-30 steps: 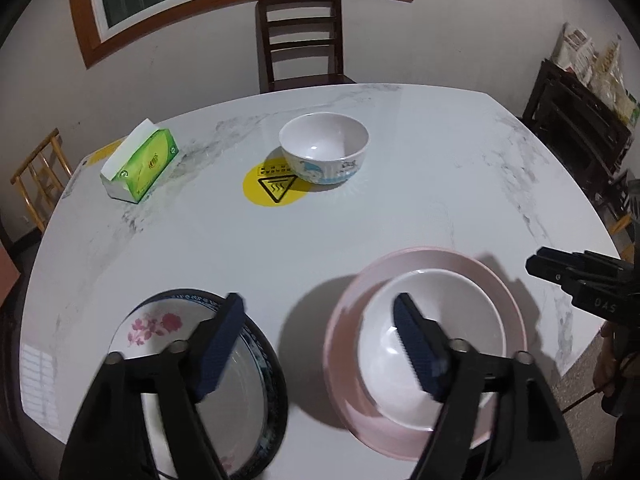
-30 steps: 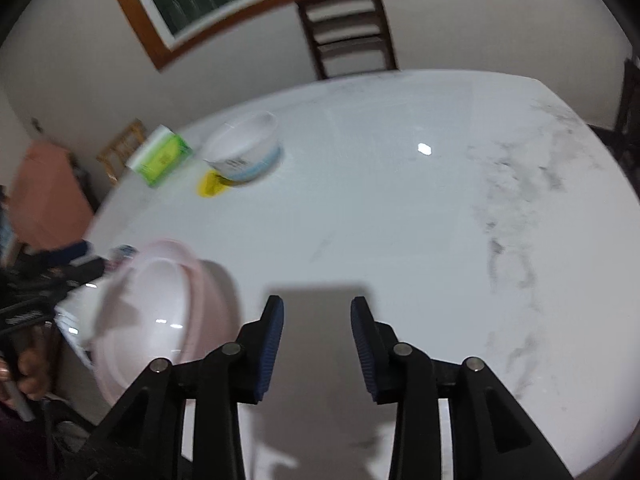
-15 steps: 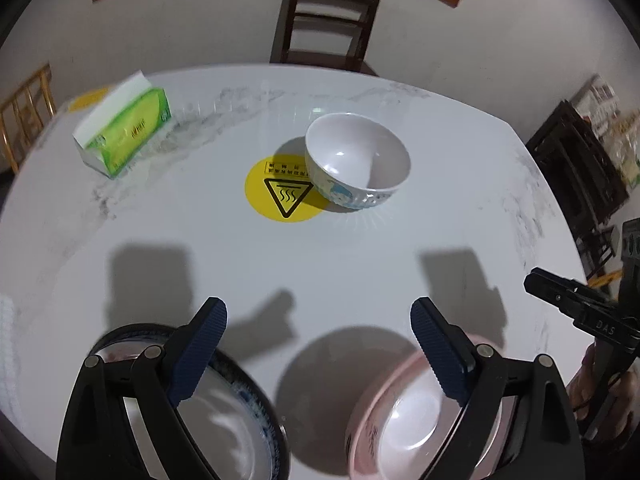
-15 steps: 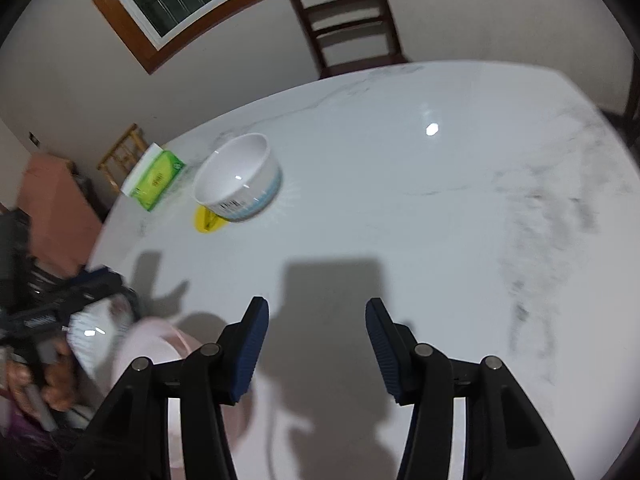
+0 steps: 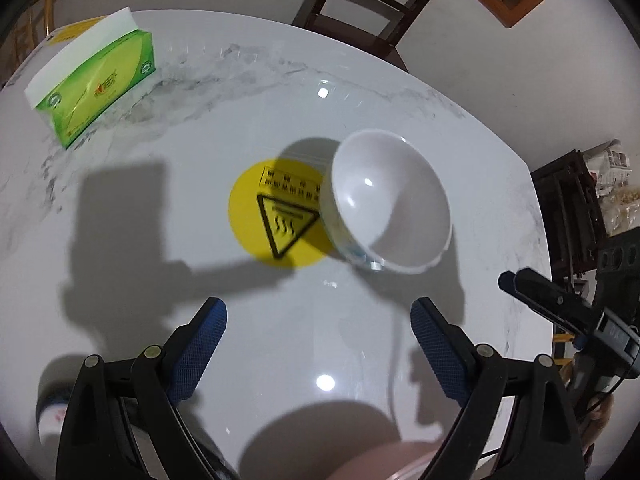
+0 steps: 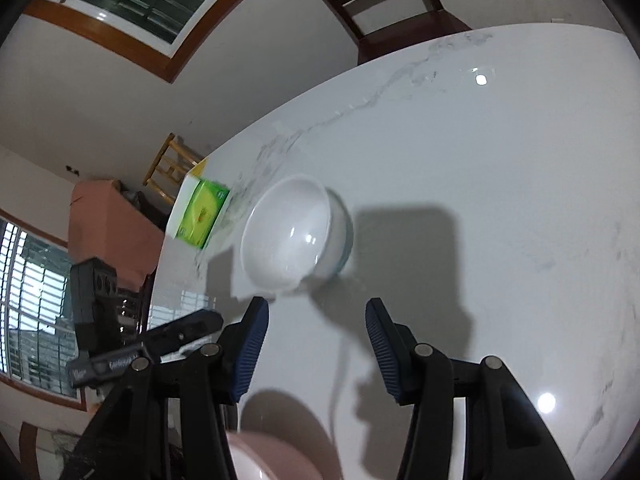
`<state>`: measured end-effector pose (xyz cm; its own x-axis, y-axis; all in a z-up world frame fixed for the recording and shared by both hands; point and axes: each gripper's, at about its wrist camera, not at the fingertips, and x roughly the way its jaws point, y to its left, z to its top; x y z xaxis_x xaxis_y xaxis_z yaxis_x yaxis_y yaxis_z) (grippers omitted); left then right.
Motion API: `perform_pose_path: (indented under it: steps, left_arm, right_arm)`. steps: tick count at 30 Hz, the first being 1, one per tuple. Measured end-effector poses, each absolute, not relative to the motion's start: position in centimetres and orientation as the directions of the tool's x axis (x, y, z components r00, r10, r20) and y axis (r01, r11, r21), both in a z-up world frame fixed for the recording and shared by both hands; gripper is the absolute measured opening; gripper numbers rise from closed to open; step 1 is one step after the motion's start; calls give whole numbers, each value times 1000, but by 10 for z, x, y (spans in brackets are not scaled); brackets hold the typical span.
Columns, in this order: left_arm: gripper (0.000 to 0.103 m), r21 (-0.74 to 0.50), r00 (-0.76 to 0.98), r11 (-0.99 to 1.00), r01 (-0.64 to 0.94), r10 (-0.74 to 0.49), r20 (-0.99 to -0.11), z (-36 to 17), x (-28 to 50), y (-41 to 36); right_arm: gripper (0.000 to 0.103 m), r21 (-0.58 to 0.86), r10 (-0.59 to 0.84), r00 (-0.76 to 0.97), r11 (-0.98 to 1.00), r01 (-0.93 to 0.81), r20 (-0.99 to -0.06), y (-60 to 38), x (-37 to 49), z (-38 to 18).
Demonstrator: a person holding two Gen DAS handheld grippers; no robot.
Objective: Organize plates and bowls
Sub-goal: 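Move both tools toward the small white 'Dog' bowl, then grasp the 'Dog' bowl rim with both tools and lift it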
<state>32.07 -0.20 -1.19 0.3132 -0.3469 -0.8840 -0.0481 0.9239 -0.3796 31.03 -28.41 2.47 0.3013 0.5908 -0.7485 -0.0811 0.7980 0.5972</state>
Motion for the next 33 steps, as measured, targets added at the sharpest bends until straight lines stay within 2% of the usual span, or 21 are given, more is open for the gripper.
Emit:
perform_pose_path:
  steps: [19, 20, 21, 22, 23, 24, 25, 27, 30, 33]
  left_arm:
    - [88, -317, 258, 948, -28, -299, -919, -36, 368, -12]
    - [83, -312, 257, 950, -27, -295, -920, -37, 368, -12]
    - [73, -307, 254, 951, -27, -291, -922, -39, 369, -12]
    - [67, -305, 243, 952, -25, -290, -926, -43, 372, -13]
    - [54, -323, 233, 946, -22, -310, -922, -46, 374, -14]
    - [40, -352, 219, 936, -24, -339, -915, -49, 375, -15]
    - [35, -366, 212, 930, -27, -352, -912, -51, 376, -15]
    - [18, -384, 213, 923, -19, -371, -904, -51, 376, -19]
    - [16, -296, 239, 955, 25, -294, -926, -43, 371, -32]
    - [17, -301, 247, 953, 44, -302, -921, -36, 363, -37]
  right_arm:
    - [51, 546, 537, 220, 838, -23, -815, -248, 374, -15]
    - [50, 543, 534, 215, 839, -22, -817, -247, 375, -17]
    - [44, 541, 533, 208, 841, -22, -820, -246, 375, -20]
    - [36, 541, 535, 191, 841, -23, -823, -244, 377, -24]
    - [32, 540, 535, 179, 841, -23, -826, -242, 377, -27]
    - [21, 536, 532, 167, 844, -24, -830, -241, 378, -31]
    - [19, 549, 543, 162, 836, -13, -824, -241, 378, -34]
    - [19, 542, 539, 172, 840, -35, -824, -239, 376, -32]
    - [17, 510, 511, 175, 858, -56, -841, -238, 371, -28]
    - [17, 530, 528, 186, 847, -44, -828, -248, 366, -21]
